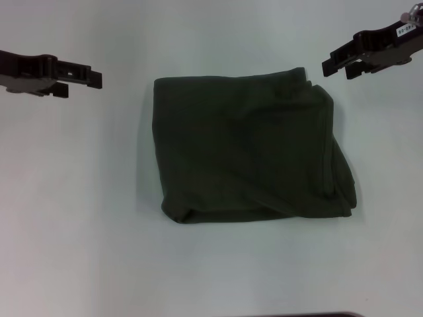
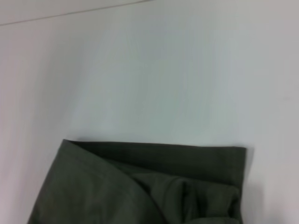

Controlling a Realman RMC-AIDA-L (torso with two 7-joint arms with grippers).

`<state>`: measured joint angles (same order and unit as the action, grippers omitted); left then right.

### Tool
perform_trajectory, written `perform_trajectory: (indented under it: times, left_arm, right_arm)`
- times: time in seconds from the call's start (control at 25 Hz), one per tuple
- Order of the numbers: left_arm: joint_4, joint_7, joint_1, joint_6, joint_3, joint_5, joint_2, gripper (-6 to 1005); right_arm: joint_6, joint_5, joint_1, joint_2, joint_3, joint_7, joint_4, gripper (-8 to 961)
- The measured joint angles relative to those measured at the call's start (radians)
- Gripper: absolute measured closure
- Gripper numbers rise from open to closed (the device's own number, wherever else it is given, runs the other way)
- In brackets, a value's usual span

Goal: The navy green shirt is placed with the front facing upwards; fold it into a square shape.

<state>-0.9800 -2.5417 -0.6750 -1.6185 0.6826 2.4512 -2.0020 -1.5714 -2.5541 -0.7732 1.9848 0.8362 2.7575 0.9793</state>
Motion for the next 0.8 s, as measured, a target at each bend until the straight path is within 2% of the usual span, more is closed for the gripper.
perform_trajectory:
  times: [0.2, 0.52, 0.8]
  left_arm:
    - [-0.001, 0.000, -0.005, -0.003, 0.000, -0.001, -0.002, 96]
    - [-0.001, 0.000, -0.013, -0.006, 0.003, -0.001, -0.004, 96]
    - [0.001, -0.001, -0.010, -0.008, 0.001, -0.002, -0.006, 96]
  right_arm:
    - [0.055, -0.030, -0.007, 0.000, 0.002, -0.010, -0.056, 386]
    - [0.152, -0.032, -0.024, 0.030, 0.005, -0.042, -0.118, 387]
    - [0.204, -0.033, -0.028, 0.031, 0.027, -0.043, -0.191, 387]
